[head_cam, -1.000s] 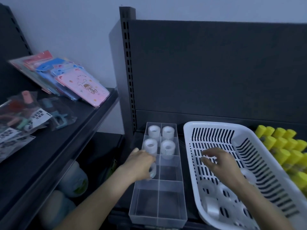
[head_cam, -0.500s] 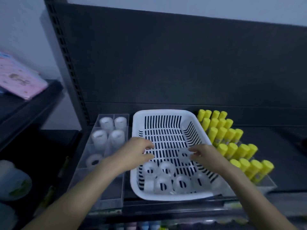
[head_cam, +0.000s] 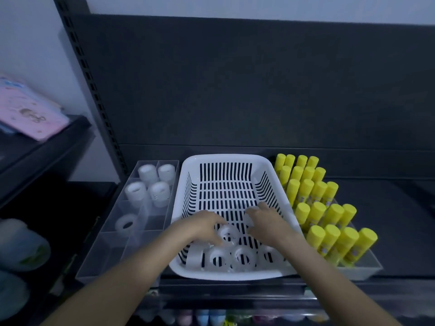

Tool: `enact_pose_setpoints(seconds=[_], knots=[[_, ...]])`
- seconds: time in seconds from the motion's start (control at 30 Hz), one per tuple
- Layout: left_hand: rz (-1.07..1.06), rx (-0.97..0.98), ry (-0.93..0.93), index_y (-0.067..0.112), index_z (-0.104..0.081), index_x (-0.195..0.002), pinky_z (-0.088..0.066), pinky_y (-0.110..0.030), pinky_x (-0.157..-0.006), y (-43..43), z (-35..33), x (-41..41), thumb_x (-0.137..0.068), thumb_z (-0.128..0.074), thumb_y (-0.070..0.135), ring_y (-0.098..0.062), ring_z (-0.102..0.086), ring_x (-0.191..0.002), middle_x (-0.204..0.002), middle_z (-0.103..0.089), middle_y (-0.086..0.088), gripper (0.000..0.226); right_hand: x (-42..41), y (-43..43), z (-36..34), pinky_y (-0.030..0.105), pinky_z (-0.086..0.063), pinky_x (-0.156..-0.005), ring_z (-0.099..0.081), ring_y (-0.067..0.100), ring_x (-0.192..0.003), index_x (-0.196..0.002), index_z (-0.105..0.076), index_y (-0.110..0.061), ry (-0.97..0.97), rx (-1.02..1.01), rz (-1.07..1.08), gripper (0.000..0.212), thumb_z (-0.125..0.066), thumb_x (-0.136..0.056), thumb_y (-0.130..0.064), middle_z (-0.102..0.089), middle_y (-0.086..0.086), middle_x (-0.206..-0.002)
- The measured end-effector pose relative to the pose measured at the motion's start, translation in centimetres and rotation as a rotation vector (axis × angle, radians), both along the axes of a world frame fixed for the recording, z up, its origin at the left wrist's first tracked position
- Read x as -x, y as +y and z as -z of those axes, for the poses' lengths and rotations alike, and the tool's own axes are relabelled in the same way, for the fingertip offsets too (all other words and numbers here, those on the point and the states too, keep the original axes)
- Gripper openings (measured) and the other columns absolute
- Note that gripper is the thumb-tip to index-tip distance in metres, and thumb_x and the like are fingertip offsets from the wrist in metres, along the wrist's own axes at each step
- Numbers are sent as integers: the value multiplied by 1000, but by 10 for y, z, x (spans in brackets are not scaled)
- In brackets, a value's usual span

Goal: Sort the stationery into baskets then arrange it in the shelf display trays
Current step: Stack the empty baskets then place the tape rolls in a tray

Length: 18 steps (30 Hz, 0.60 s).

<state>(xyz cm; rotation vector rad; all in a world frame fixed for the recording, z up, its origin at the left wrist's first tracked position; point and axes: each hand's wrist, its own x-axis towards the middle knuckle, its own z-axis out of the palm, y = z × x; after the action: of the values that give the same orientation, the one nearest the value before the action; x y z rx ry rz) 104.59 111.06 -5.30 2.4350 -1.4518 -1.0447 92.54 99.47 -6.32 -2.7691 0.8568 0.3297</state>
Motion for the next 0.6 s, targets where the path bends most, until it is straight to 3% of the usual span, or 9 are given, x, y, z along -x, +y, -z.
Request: enact_pose_setpoints(seconds=[0.13, 0.27, 0.37, 0.43, 0.6], knots=[[-38, 108, -95, 23, -38, -141, -36, -33, -106, -11, 5, -1, -91, -57, 21, -23, -41, -130, -147, -34, -7, 53, -13, -6, 4, 39, -37, -105, -41, 33, -124, -130, -46, -10, -45, -32, -34, 38, -43, -92, -10, -40, 13, -135], [-66, 131, -71, 27, -30, -144, -42, -32, -99, -14, 9, -11, -90, -58, 31, -24, -43, -124, -145, -29, -11, 61, -17, -14, 4, 42, -32, -109, -26, 35, -136, -144, -29, -15, -63, -49, 10, 50, -41, -95, -13, -23, 12, -150], [20, 52, -63, 35, -18, -147, -38, -36, -104, -14, 13, -10, -83, -65, 37, -25, -35, -130, -142, -30, -8, 79, -19, -18, 9, 42, -42, -99, -43, 34, -122, -134, -41, -10, -74, -115, 25, 39, -38, -96, -13, -38, 15, -137], [76, 46, -135, 36, -19, -146, -39, -36, -99, -17, 16, -6, -81, -67, 39, -25, -34, -128, -137, -34, -8, 80, -20, -19, 11, 40, -45, -95, -49, 32, -115, -130, -46, -10, -91, -142, 44, 36, -39, -95, -13, -44, 14, -130], [83, 30, -264, 32, -35, -136, -43, -43, -96, -30, 18, 5, -76, -65, 54, -27, -37, -125, -130, -42, -8, 71, -19, -23, 16, 35, -45, -98, -47, 31, -122, -141, -33, -16, -77, -129, 53, 48, -44, -95, -11, -39, 13, -136]])
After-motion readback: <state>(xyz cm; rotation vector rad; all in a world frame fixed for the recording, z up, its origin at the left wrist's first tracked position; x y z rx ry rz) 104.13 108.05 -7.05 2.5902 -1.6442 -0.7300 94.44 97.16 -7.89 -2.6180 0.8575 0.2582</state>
